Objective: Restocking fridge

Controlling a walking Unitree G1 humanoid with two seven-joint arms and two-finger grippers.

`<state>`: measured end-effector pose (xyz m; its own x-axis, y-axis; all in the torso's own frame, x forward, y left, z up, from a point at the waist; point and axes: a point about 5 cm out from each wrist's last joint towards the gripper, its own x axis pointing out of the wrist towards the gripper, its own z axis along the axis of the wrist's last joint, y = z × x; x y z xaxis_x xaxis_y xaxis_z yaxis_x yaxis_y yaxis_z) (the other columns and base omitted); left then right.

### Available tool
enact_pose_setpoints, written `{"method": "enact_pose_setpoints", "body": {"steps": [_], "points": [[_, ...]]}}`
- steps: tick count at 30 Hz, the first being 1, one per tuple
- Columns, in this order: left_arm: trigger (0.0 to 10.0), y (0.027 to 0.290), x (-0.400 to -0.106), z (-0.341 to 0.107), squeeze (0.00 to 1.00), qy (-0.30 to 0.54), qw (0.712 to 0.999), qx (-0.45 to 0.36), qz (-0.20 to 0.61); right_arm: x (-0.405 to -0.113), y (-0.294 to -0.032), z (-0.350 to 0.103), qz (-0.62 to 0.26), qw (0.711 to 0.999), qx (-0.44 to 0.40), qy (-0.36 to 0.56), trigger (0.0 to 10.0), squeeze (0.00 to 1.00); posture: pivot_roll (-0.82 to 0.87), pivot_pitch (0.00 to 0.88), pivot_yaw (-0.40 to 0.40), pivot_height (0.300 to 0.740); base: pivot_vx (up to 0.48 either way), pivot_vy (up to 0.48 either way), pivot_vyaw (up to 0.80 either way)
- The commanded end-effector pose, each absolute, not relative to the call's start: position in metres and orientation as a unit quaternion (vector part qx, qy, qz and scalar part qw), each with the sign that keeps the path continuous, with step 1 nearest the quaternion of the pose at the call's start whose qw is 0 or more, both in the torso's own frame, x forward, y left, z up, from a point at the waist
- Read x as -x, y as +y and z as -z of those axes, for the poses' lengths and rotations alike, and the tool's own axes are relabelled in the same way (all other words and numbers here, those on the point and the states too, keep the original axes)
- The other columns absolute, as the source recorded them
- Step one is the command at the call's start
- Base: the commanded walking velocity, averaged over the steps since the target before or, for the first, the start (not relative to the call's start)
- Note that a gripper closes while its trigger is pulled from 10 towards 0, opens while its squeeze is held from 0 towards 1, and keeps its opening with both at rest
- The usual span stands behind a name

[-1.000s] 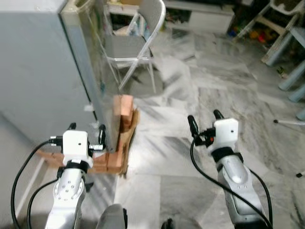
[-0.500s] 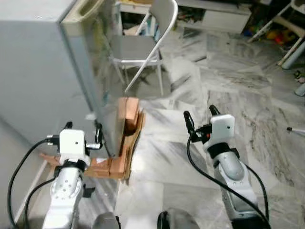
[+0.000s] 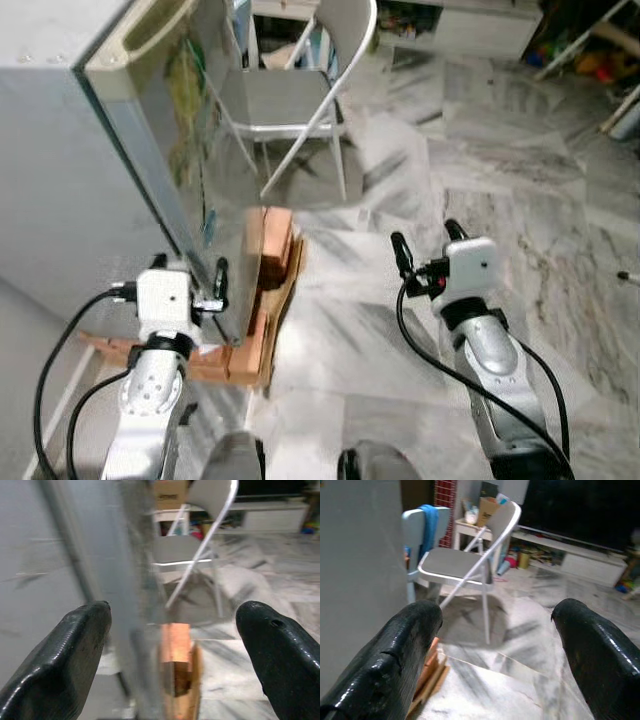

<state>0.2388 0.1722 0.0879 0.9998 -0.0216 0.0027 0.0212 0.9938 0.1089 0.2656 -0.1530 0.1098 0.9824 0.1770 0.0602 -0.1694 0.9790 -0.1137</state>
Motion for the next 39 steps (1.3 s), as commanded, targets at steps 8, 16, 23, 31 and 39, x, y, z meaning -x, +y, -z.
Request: {"method": "enact_pose_setpoints", "body": {"steps": [8, 16, 23, 31, 39], "points": [[10.0, 0.192, -0.265, -0.092, 0.0, -0.007, 0.998, -0.061, -0.01, -0.265, -0.159, -0.109, -0.075, 0.995, 0.059, -0.03, 10.0, 0.0, 0.05, 0.114, -0.056, 0.74, 0.0, 0.0, -0.24], [10.0, 0.204, -0.273, -0.098, 0.0, -0.019, 0.996, -0.073, -0.045, -0.262, -0.158, -0.108, -0.084, 0.994, 0.06, -0.025, 10.0, 0.0, 0.04, 0.124, -0.054, 0.74, 0.0, 0.0, 0.0], [10.0, 0.2, -0.271, -0.091, 0.0, -0.012, 0.997, -0.063, -0.054, -0.256, -0.153, -0.105, -0.123, 0.99, 0.069, -0.017, 10.0, 0.0, 0.04, 0.133, -0.064, 0.74, 0.0, 0.0, 0.0], [10.0, 0.199, -0.293, -0.101, 0.0, -0.028, 0.996, -0.047, -0.07, -0.236, -0.162, -0.101, -0.166, 0.983, 0.074, 0.006, 10.0, 0.0, 0.01, 0.137, -0.068, 0.74, 0.0, 0.0, 0.0], [10.0, 0.19, -0.305, -0.107, 0.0, -0.038, 0.997, -0.033, -0.051, -0.231, -0.159, -0.102, -0.179, 0.982, 0.065, 0.01, 10.0, 0.0, 0.0, 0.146, -0.066, 0.74, 0.0, 0.0, 0.0]]}}
